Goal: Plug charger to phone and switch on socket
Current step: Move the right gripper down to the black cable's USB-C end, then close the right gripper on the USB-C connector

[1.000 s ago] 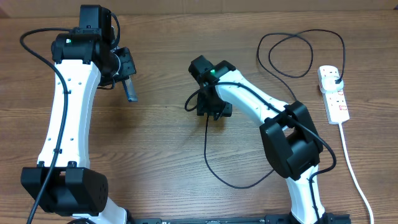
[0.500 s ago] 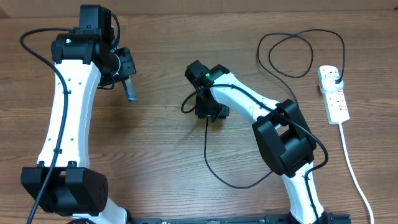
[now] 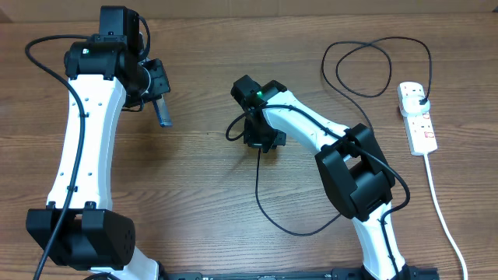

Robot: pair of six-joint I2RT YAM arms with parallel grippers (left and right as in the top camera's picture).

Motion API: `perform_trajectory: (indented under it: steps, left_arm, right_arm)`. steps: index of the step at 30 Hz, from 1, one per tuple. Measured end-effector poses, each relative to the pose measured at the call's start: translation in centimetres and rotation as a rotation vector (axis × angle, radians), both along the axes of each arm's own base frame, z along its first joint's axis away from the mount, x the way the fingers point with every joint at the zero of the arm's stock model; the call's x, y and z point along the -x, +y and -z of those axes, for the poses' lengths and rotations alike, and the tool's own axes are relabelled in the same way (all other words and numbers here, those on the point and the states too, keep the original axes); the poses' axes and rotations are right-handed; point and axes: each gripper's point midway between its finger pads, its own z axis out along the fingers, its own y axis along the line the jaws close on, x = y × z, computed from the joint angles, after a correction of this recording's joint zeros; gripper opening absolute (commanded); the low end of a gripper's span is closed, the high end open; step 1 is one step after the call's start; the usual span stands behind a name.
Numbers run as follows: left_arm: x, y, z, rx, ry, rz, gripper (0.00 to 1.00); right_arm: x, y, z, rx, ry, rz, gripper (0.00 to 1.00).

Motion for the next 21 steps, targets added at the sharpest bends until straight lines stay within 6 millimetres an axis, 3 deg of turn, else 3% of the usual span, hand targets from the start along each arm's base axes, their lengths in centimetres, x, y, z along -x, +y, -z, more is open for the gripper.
perform_trajectory:
  steps: [21]
  left_arm:
    - [-0.09, 0.00, -0.03, 0.000, -0.004, 0.000, 0.04]
  right_arm:
    - [-0.30, 0.24, 0.02, -0.009, -0.012, 0.016, 0.13]
